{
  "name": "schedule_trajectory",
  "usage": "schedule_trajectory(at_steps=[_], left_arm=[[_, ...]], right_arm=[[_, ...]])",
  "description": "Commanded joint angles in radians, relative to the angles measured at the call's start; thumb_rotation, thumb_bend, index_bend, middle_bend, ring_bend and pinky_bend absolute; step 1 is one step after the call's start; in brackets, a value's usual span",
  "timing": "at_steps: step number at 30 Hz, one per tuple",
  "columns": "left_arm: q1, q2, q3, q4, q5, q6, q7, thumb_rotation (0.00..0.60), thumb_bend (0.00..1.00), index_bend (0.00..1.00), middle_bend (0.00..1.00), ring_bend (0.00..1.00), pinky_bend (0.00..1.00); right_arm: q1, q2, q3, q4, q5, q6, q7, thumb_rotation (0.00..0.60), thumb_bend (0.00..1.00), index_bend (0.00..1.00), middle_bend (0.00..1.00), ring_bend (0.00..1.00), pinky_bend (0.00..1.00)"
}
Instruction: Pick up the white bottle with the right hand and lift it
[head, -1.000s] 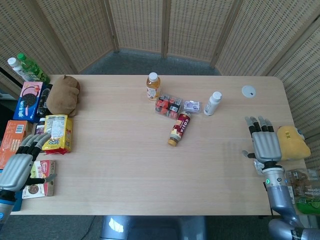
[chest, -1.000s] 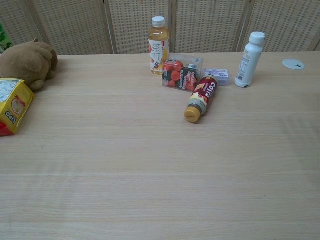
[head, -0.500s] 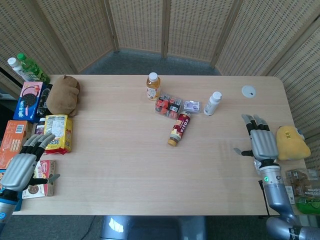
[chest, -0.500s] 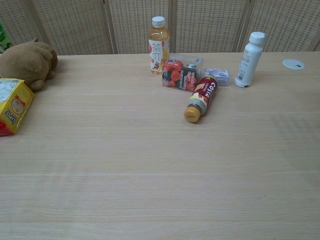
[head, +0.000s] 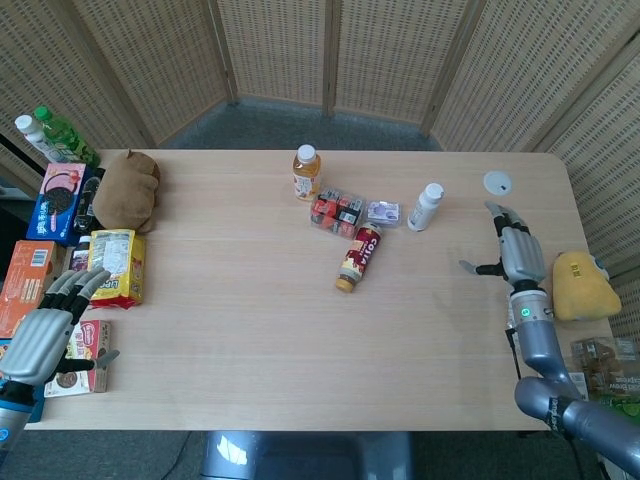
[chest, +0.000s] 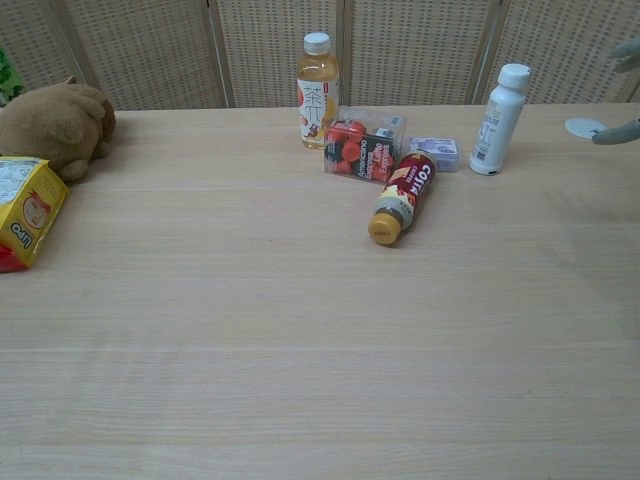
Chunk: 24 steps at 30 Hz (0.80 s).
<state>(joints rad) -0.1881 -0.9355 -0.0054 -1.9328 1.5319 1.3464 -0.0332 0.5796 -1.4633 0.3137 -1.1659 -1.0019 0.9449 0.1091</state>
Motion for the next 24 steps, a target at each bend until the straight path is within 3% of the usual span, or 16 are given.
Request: schedule_trajectory(at_steps=[1, 8, 24], left_arm=[[0.002, 0.004, 0.001, -0.008, 0.005, 0.004, 0.008, 0.573, 0.07, 0.0, 0.0, 0.0, 0.0], [0.003, 0.013, 0.002, -0.025, 0.006, 0.007, 0.027, 0.573, 0.07, 0.0, 0.0, 0.0, 0.0], [0.012, 0.021, 0.006, -0.033, 0.009, 0.018, 0.032, 0.575, 0.07, 0.0, 0.0, 0.0, 0.0]], right_arm=[[0.049, -0.076, 0.036, 0.125, 0.012, -0.091, 0.105, 0.539, 0.0, 0.0, 0.0, 0.0, 0.0], [0.102, -0.166, 0.05, 0.295, -0.014, -0.178, 0.211, 0.539, 0.0, 0.0, 0.0, 0.0, 0.0], [0.215, -0.287, 0.072, 0.547, -0.075, -0.311, 0.359, 0.536, 0.0, 0.0, 0.0, 0.0, 0.0]])
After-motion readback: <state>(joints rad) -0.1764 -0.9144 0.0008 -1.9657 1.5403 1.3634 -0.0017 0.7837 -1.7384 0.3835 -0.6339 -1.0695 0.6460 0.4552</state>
